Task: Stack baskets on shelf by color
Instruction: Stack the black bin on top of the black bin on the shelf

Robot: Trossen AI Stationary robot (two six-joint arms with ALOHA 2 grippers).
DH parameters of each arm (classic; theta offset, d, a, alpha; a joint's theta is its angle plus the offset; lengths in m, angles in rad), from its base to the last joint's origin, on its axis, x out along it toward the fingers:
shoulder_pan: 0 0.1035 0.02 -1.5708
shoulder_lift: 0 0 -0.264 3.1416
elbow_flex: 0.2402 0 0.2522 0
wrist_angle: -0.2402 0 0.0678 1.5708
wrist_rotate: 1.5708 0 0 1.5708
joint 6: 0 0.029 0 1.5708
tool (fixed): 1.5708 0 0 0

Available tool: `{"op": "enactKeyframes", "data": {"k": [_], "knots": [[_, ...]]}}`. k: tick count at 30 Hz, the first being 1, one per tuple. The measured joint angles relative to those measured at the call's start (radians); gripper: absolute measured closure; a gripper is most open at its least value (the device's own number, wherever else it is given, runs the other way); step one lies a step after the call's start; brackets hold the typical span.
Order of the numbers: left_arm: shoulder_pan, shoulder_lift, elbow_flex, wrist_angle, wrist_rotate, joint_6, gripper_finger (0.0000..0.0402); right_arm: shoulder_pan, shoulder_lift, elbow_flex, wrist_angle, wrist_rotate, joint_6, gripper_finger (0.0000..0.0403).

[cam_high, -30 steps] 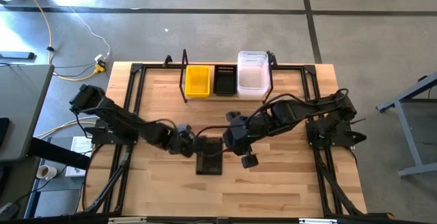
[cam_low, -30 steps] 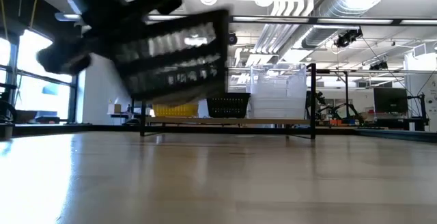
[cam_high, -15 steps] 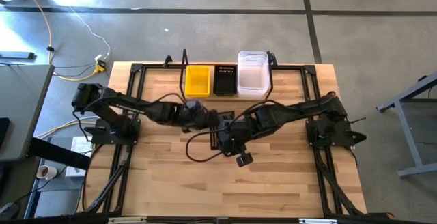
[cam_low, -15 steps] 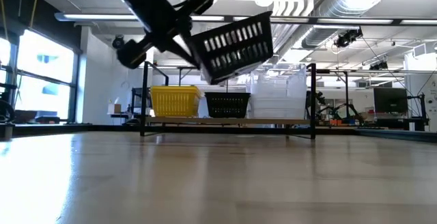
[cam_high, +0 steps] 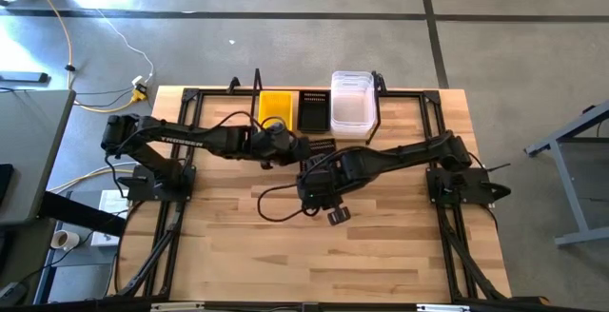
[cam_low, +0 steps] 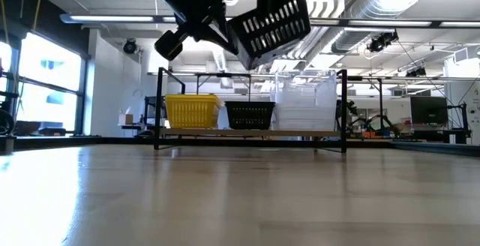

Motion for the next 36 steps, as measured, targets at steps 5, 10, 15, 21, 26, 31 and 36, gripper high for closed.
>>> {"op": "enactKeyframes", "data": {"k": [5, 10, 15, 21, 26, 31, 36], "knots": [[0.013, 0.0, 0.029, -0.021, 0.025, 0.036, 0.0397, -0.015, 0.011, 0.0, -0.038, 0.049, 0.026, 0.0279], [0.014, 0.0, 0.048, -0.022, 0.024, 0.072, 0.0397, -0.029, 0.011, 0.0, -0.05, 0.054, 0.027, 0.0297], [0.014, 0.0, 0.049, -0.031, 0.005, 0.092, 0.0397, -0.03, 0.011, 0.0, -0.052, 0.041, 0.025, 0.038], [0.013, 0.0, 0.048, -0.04, -0.017, 0.106, 0.0382, -0.03, 0.011, 0.0, -0.037, 0.042, 0.045, 0.0391], [0.019, 0.0, 0.048, -0.041, 0.015, 0.221, 0.0346, -0.034, 0.011, 0.0, -0.036, 0.042, 0.109, 0.0399], [0.046, 0.0, 0.048, -0.041, 0.083, 0.328, 0.0299, -0.035, 0.011, 0.0, -0.037, 0.04, 0.2, 0.0402], [0.097, 0.0, 0.048, -0.041, 0.184, 0.45, 0.0254, -0.035, 0.011, 0.0, -0.047, 0.021, 0.329, 0.0403]]}}
